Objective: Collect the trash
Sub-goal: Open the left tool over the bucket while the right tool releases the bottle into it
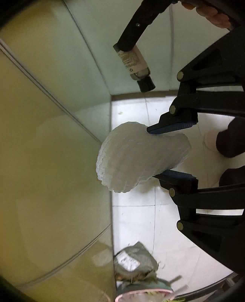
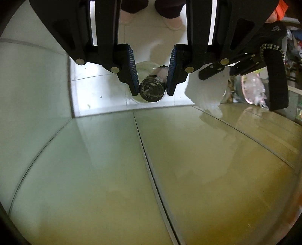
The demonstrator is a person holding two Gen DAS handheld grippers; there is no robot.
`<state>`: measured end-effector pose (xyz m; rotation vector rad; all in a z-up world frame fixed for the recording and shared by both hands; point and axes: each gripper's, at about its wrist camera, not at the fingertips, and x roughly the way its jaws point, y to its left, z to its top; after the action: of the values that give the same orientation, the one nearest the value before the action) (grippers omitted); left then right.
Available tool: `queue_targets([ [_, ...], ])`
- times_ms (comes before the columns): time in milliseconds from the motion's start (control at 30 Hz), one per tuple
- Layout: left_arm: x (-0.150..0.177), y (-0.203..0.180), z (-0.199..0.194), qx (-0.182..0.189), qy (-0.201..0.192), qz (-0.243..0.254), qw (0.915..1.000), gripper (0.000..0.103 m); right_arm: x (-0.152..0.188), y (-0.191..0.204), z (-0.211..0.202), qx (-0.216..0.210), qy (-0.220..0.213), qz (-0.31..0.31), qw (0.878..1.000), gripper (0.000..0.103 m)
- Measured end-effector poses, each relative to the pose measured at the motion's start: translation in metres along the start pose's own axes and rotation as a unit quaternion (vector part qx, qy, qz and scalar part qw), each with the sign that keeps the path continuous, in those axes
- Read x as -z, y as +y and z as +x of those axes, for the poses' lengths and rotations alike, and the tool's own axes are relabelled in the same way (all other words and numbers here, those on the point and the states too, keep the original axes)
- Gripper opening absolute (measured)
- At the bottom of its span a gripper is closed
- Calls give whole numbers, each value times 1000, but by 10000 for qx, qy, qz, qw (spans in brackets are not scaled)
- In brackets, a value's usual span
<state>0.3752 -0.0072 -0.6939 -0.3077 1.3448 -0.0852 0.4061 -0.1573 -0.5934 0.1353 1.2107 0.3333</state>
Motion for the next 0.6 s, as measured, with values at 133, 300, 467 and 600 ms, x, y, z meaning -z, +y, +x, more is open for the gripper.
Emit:
queue_targets([
  [133, 4, 15, 70, 90, 181, 135, 9997, 38, 17, -13, 73, 25, 118, -121, 9999, 28],
  [300, 12, 31, 137, 74, 169, 323, 9993, 46, 31, -28, 130, -91, 107, -158, 9998, 27],
  [467, 16, 40, 171, 119, 189, 227, 9995, 56, 36, -38, 155, -138, 207, -111, 9996, 29],
  [600, 13, 30, 175, 18, 149, 382, 9992, 61, 36, -39, 151, -196, 276, -16, 9994, 29],
])
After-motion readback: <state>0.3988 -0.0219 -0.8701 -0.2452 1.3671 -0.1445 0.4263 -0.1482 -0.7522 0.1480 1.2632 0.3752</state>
